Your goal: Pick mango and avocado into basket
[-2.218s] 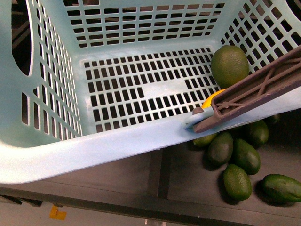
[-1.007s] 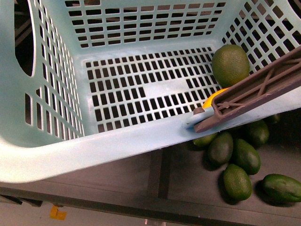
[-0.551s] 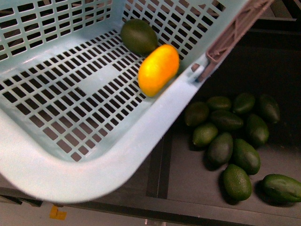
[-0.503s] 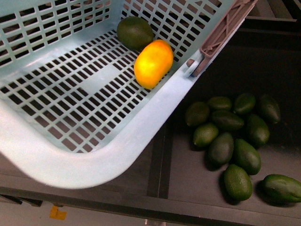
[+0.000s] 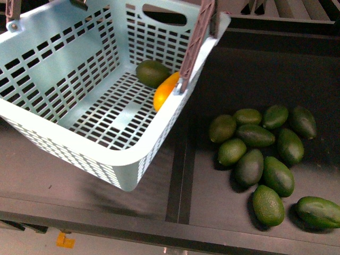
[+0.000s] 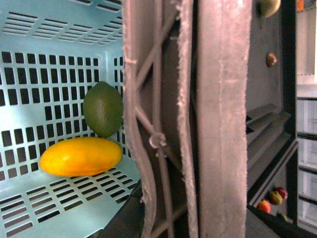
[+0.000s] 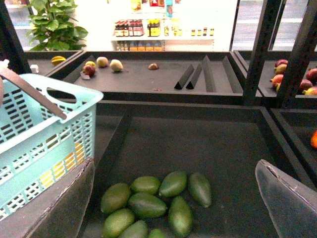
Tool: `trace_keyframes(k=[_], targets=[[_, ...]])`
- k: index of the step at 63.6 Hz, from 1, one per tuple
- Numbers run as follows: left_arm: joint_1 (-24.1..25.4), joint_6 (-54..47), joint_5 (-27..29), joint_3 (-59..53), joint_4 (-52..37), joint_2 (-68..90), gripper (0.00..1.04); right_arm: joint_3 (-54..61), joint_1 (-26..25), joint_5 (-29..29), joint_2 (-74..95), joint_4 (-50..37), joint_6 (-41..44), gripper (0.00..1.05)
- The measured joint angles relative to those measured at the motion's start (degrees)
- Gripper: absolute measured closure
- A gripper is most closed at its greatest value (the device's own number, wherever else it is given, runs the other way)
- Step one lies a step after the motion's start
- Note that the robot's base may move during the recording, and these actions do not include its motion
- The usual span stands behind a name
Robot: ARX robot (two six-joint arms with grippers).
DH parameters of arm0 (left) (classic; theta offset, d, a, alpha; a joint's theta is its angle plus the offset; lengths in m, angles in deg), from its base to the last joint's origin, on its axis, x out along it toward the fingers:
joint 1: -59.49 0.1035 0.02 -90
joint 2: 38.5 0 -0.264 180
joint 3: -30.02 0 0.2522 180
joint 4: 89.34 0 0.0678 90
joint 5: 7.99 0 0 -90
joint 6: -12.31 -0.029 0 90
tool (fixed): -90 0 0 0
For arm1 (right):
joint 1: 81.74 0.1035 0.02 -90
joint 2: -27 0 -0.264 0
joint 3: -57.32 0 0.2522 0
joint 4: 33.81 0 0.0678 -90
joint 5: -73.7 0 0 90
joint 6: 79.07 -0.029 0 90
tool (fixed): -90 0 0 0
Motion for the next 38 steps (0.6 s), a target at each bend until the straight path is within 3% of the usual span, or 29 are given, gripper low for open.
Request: trace_keyframes(k=[19, 38], targets=[[6.2, 1.9, -2.1, 5.1, -3.0, 10.7, 0.9, 0.0, 0.0, 0.0, 0.0, 0.0, 0.0, 0.09], [7.4, 4.6, -2.2, 6.0, -5.6, 14.4, 0.9, 0.0, 0.0, 0.0, 0.0, 0.0, 0.0, 0.09]])
